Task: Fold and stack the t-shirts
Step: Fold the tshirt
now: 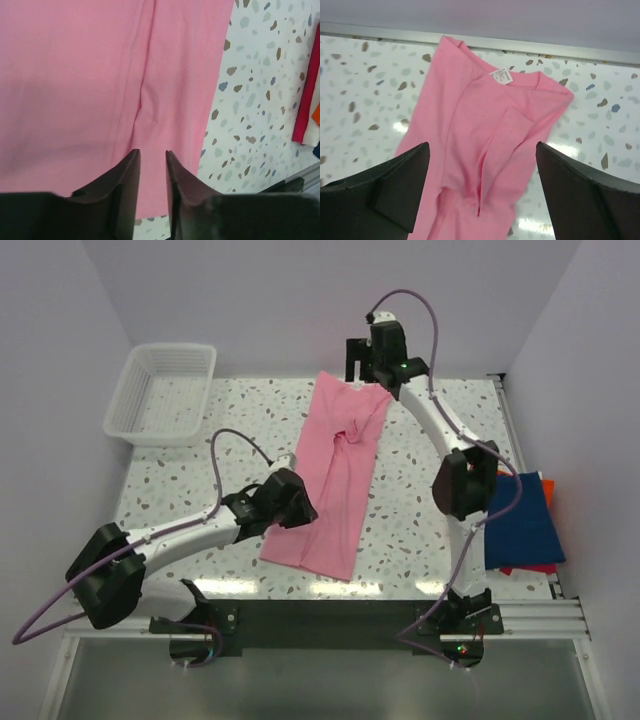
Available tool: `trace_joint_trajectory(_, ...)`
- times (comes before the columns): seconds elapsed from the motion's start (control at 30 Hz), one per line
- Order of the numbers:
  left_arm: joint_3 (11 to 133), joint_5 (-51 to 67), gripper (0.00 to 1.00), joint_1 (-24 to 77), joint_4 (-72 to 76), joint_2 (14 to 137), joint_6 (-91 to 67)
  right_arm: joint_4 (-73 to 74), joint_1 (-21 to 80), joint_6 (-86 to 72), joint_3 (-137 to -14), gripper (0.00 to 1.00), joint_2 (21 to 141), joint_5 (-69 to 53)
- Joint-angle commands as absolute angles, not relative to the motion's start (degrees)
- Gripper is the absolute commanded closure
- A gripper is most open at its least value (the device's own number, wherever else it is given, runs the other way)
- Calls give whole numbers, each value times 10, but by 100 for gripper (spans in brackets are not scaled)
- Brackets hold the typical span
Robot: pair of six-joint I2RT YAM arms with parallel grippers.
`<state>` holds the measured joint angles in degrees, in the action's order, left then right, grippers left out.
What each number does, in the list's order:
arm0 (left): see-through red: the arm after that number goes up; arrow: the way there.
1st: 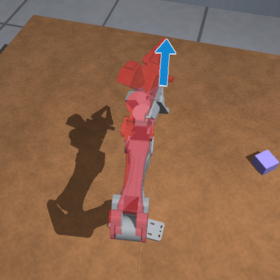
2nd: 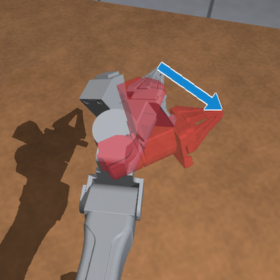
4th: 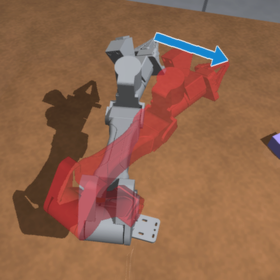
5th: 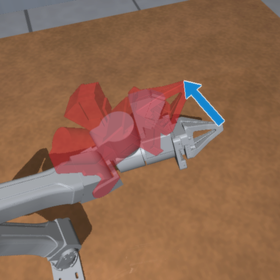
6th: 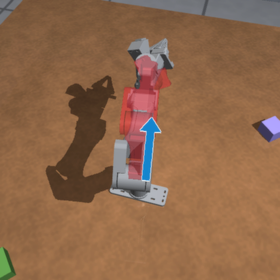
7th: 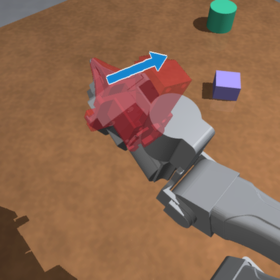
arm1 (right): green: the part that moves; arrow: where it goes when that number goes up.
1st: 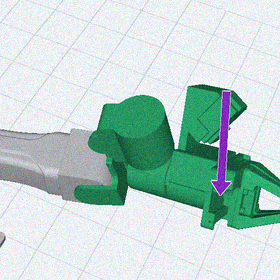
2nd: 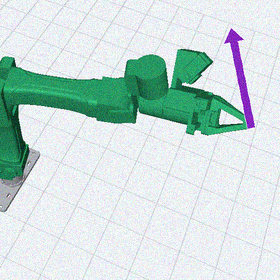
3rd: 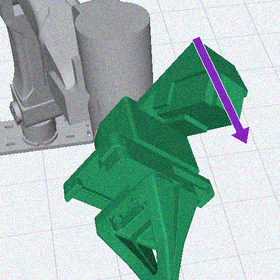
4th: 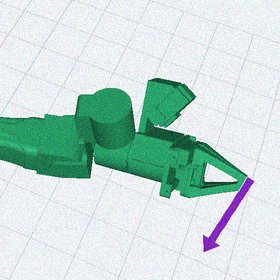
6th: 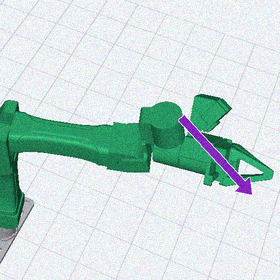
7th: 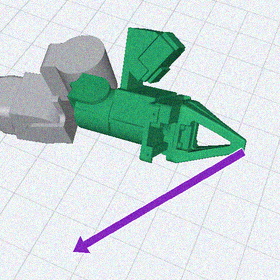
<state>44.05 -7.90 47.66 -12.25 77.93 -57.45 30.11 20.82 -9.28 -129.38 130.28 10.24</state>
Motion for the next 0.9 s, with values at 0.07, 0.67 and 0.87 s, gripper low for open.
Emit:
trace_joint_trajectory(0.07,433,-62,59,476,-221,689,-490,318,213,-276,-1075,15,1109,1)
trace_joint_trajectory(0.67,318,54,64,480,-75,713,-448,234,351,-432,-480,32,764,-23)
trace_joint_trajectory(0.87,312,71,63,483,-44,742,-452,234,351,-413,-484,33,785,-19)
